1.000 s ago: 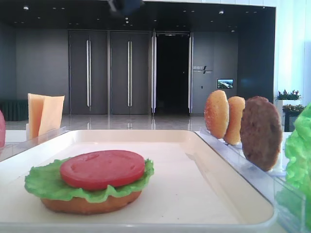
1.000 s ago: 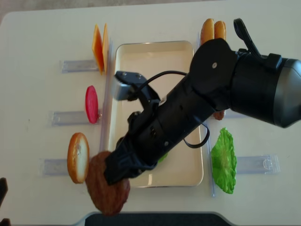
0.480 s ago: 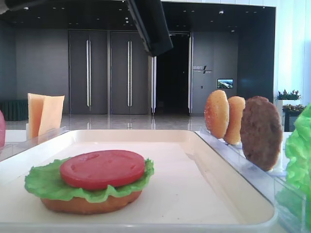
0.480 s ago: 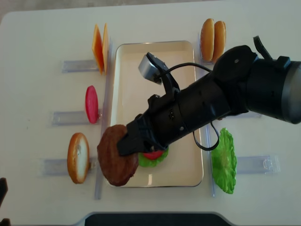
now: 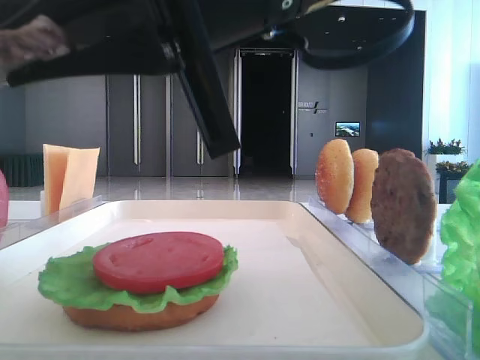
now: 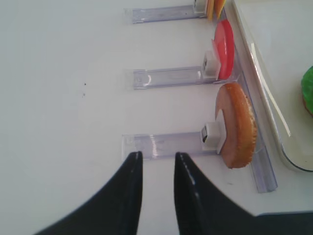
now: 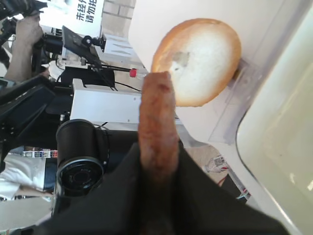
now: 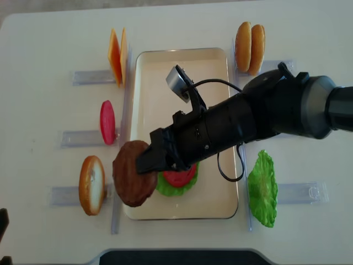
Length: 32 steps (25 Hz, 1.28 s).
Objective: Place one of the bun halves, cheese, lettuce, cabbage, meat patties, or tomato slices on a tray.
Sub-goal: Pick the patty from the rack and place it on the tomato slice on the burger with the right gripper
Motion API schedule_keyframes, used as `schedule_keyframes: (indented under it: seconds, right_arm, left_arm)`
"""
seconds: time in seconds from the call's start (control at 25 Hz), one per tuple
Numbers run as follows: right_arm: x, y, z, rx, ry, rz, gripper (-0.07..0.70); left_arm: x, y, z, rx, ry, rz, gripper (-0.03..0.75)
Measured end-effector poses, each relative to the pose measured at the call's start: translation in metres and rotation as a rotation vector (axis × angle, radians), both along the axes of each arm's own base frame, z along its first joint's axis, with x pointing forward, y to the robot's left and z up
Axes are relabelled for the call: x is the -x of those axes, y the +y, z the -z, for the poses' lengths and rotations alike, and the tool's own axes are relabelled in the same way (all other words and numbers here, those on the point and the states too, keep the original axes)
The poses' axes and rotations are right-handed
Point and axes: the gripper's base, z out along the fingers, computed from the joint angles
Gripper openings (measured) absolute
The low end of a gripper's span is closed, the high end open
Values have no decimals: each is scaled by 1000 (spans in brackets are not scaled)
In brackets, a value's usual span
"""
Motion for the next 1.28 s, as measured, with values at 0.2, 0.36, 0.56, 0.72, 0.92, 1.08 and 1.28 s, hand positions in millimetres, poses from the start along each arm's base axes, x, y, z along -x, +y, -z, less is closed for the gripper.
schedule_keyframes:
  seconds: [0.2, 0.36, 0.56, 0.72, 0.92, 1.08, 1.28]
  right_arm:
    - [-17, -10, 11, 16, -1, 44, 128]
    - [-25, -19, 15, 26, -11, 56, 128]
    - [-28, -29, 22, 80, -28, 41, 128]
    - [-25, -40, 37, 140, -15, 65, 128]
    - [-29, -49, 41, 146, -12, 101, 128]
    - [-32, -50, 41, 138, -15, 129, 128]
    - [-33, -50, 46, 148, -1, 136, 128]
  left_arm:
    - [0, 0, 0, 0, 0, 0, 169]
    - [0, 0, 0, 0, 0, 0, 165]
    - [0, 0, 0, 0, 0, 0, 162]
    - [0, 0, 0, 0, 0, 0, 162]
    - [0, 0, 0, 0, 0, 0, 162]
    - [0, 0, 0, 0, 0, 0, 162]
    - [0, 0, 0, 0, 0, 0, 162]
